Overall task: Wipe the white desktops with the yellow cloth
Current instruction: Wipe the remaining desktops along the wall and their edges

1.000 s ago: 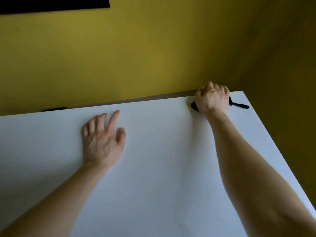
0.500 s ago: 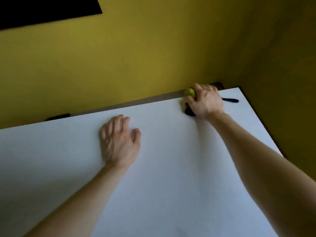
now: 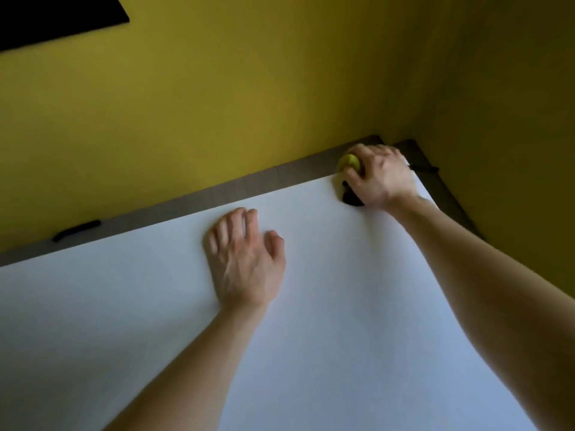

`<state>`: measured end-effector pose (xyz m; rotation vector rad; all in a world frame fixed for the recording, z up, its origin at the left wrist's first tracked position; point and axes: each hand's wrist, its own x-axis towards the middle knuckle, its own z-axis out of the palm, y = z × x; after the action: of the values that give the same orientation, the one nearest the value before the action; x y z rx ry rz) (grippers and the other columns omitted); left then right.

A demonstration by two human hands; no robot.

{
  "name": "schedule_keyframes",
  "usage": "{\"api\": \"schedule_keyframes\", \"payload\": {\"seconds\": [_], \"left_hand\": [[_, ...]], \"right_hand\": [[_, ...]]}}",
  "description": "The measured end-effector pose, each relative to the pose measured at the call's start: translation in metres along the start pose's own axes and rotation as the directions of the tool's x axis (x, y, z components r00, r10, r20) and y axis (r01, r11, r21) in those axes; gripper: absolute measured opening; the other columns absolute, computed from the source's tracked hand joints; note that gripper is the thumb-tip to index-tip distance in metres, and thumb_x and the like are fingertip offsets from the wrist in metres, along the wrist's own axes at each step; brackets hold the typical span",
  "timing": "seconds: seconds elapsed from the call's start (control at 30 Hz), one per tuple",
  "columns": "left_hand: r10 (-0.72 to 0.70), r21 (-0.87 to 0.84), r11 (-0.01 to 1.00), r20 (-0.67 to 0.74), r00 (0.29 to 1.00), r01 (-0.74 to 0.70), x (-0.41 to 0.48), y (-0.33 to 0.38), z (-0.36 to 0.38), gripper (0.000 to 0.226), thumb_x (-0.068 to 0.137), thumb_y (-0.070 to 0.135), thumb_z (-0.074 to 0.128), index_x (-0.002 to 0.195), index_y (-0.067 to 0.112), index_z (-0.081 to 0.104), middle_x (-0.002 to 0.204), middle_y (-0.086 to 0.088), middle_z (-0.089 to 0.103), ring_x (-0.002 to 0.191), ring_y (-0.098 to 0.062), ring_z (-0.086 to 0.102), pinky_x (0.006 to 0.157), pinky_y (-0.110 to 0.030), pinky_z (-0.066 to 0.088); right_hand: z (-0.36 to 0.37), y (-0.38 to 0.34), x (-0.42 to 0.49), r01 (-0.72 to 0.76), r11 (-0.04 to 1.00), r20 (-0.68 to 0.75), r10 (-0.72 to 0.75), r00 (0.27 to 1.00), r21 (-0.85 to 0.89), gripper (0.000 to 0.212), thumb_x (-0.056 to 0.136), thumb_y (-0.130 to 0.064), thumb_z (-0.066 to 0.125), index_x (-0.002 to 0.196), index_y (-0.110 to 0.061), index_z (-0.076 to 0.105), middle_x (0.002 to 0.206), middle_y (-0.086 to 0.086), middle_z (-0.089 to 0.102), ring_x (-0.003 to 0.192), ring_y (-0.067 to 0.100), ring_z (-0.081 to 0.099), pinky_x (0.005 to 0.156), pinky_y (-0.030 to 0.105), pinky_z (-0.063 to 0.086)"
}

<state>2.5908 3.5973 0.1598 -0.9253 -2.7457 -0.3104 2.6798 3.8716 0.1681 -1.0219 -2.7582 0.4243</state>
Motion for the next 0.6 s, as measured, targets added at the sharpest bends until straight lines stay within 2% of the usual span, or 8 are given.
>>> {"api": "schedule_keyframes", "payload": {"seconds": [0.13, 0.17, 0.23, 0.3, 0.37, 0.43, 0.5, 0.6], "left_hand": [[0.072, 0.004, 0.997, 0.035, 0.997, -0.072, 0.002, 0.0, 0.001, 0.05, 0.102, 0.04, 0.052, 0.149, 0.025, 0.057, 0.147, -0.005, 0.056, 0.134, -0.034, 0.052, 0.113, -0.054, 0.038], [0.097, -0.002, 0.995, 0.037, 0.995, -0.097, 0.001, -0.001, 0.001, 0.049, 0.102, 0.04, 0.053, 0.148, 0.025, 0.059, 0.149, -0.005, 0.056, 0.136, -0.034, 0.052, 0.114, -0.055, 0.037], [0.119, -0.016, 0.993, 0.041, 0.992, -0.119, 0.002, -0.001, 0.002, 0.046, 0.1, 0.04, 0.056, 0.141, 0.022, 0.063, 0.149, -0.007, 0.057, 0.137, -0.034, 0.052, 0.115, -0.055, 0.038], [0.109, -0.02, 0.994, 0.036, 0.993, -0.108, 0.002, -0.001, 0.001, 0.038, 0.098, 0.041, 0.058, 0.127, 0.017, 0.064, 0.144, -0.008, 0.06, 0.136, -0.034, 0.053, 0.115, -0.054, 0.039], [0.104, -0.029, 0.994, 0.035, 0.994, -0.103, 0.001, 0.0, -0.001, 0.036, 0.097, 0.039, 0.059, 0.125, 0.016, 0.063, 0.146, -0.007, 0.06, 0.137, -0.034, 0.053, 0.115, -0.054, 0.039], [0.11, -0.037, 0.993, 0.029, 0.994, -0.109, 0.001, 0.001, -0.004, 0.04, 0.098, 0.037, 0.059, 0.131, 0.016, 0.063, 0.151, -0.007, 0.058, 0.138, -0.034, 0.052, 0.117, -0.055, 0.038], [0.105, -0.036, 0.994, 0.036, 0.994, -0.104, 0.002, 0.001, -0.006, 0.043, 0.098, 0.037, 0.059, 0.136, 0.018, 0.062, 0.152, -0.006, 0.057, 0.139, -0.034, 0.052, 0.117, -0.055, 0.037], [0.116, -0.026, 0.993, 0.037, 0.993, -0.115, 0.002, 0.002, -0.006, 0.047, 0.099, 0.036, 0.059, 0.145, 0.024, 0.062, 0.154, -0.007, 0.056, 0.139, -0.036, 0.052, 0.117, -0.055, 0.036]], "right_hand": [[0.001, -0.005, -0.002, -0.271, 0.958, -0.114, 0.26, 0.959, -0.093, 0.043, 0.1, -0.044, 0.04, 0.119, -0.013, 0.063, 0.12, 0.016, 0.07, 0.122, 0.039, 0.06, 0.122, 0.049, 0.032], [0.01, -0.033, 0.0, -0.222, 0.971, -0.09, 0.214, 0.973, -0.087, 0.042, 0.096, -0.045, 0.038, 0.111, -0.014, 0.063, 0.114, 0.015, 0.071, 0.118, 0.039, 0.062, 0.116, 0.047, 0.035], [0.027, -0.097, 0.003, 0.057, 0.998, 0.065, -0.055, 0.996, -0.03, 0.037, 0.094, -0.048, 0.038, 0.102, -0.02, 0.061, 0.108, 0.012, 0.074, 0.11, 0.036, 0.066, 0.099, 0.043, 0.04], [0.04, -0.137, -0.002, 0.295, 0.954, 0.211, -0.301, 0.93, 0.06, 0.035, 0.098, -0.049, 0.045, 0.108, -0.02, 0.063, 0.111, 0.009, 0.075, 0.11, 0.033, 0.065, 0.098, 0.042, 0.038], [0.035, -0.119, 0.003, 0.337, 0.933, 0.219, -0.357, 0.908, 0.127, 0.041, 0.096, -0.053, 0.043, 0.115, -0.022, 0.062, 0.113, 0.008, 0.074, 0.112, 0.032, 0.065, 0.103, 0.043, 0.04], [0.02, -0.062, 0.008, 0.236, 0.969, 0.165, -0.244, 0.956, 0.07, 0.046, 0.093, -0.056, 0.037, 0.116, -0.025, 0.062, 0.114, 0.007, 0.074, 0.114, 0.033, 0.065, 0.105, 0.044, 0.042], [-0.002, 0.01, 0.015, 0.001, 1.0, 0.051, 0.0, 0.999, -0.014, 0.043, 0.095, -0.054, 0.039, 0.115, -0.023, 0.062, 0.113, 0.009, 0.073, 0.113, 0.036, 0.064, 0.104, 0.045, 0.043], [-0.018, 0.055, 0.012, -0.295, 0.955, -0.063, 0.293, 0.954, -0.026, 0.04, 0.102, -0.047, 0.043, 0.117, -0.016, 0.062, 0.114, 0.017, 0.071, 0.11, 0.041, 0.063, 0.103, 0.05, 0.044]]}}
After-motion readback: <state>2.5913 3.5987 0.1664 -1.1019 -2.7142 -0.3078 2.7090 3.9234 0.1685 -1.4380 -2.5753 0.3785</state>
